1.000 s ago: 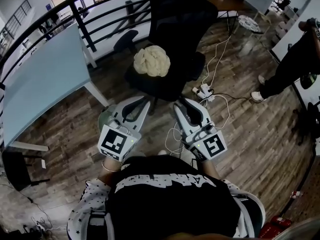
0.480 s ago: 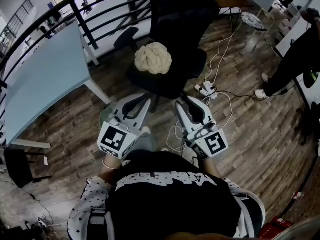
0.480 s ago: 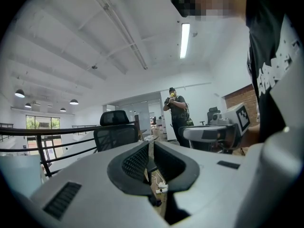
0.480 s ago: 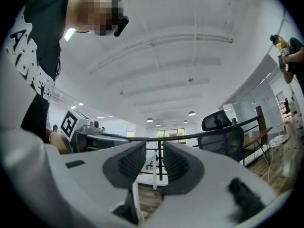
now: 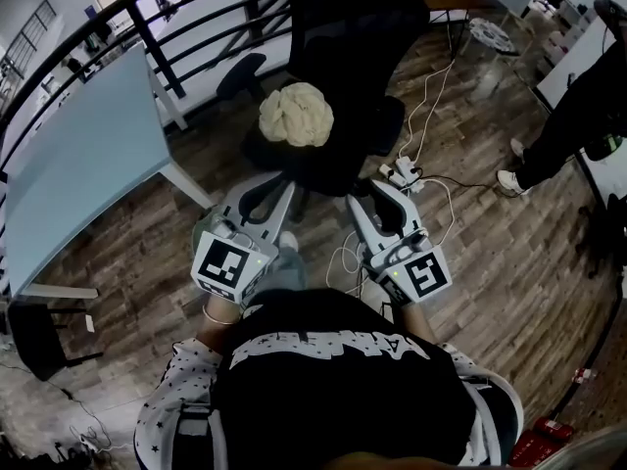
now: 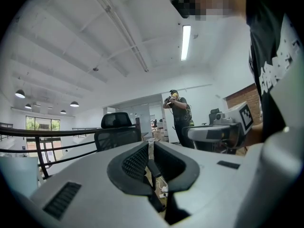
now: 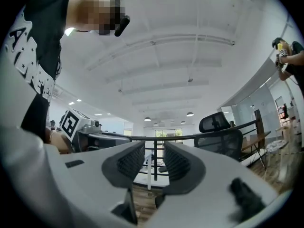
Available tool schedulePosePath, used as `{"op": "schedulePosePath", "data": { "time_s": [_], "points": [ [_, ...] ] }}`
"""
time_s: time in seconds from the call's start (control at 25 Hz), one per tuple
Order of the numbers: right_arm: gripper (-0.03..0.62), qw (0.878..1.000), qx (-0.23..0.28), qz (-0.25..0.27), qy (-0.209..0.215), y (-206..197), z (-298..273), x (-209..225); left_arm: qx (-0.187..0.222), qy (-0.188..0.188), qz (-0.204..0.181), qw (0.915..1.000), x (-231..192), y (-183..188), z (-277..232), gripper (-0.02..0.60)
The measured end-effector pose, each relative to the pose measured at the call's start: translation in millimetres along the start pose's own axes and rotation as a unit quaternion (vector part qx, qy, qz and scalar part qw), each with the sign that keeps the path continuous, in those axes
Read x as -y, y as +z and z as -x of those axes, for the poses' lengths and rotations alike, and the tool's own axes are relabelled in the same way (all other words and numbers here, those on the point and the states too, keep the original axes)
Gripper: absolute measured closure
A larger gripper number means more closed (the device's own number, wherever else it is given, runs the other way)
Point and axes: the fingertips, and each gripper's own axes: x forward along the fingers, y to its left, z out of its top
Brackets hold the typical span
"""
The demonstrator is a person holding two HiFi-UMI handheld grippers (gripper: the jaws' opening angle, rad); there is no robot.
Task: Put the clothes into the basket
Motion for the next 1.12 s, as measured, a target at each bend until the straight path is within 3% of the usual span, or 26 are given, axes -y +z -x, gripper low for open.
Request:
{"op": "schedulePosePath", "data": {
  "time_s": [0.2, 0.32, 0.64, 1.12],
  "points": [
    [0.484, 1.000, -0.005, 0.000, -0.008, -4.2, -12.5, 16.6, 0.003, -0.001, 0.000, 1.0000, -14.1, -1.8, -17.2, 0.554],
    [0.484, 1.000, -0.009, 0.000, -0.007, -9.1, -22.8, 25.0, -0.003, -0.005, 0.002, 1.0000, -22.7, -6.9, -26.6, 0.492],
    [0.479, 1.000, -0.012, -0.002, 0.003, -17.7, -57.3, 42.8, -0.007, 0.027, -0.012, 0.9996, -58.4, -14.9, -40.8, 0.491],
    [0.474, 1.000, -0.022, 0.004, 0.016, -27.9, -120.9, 83.4, -0.012, 0.027, -0.008, 0.9995, -115.9, -23.7, -87.8, 0.482]
  ]
}}
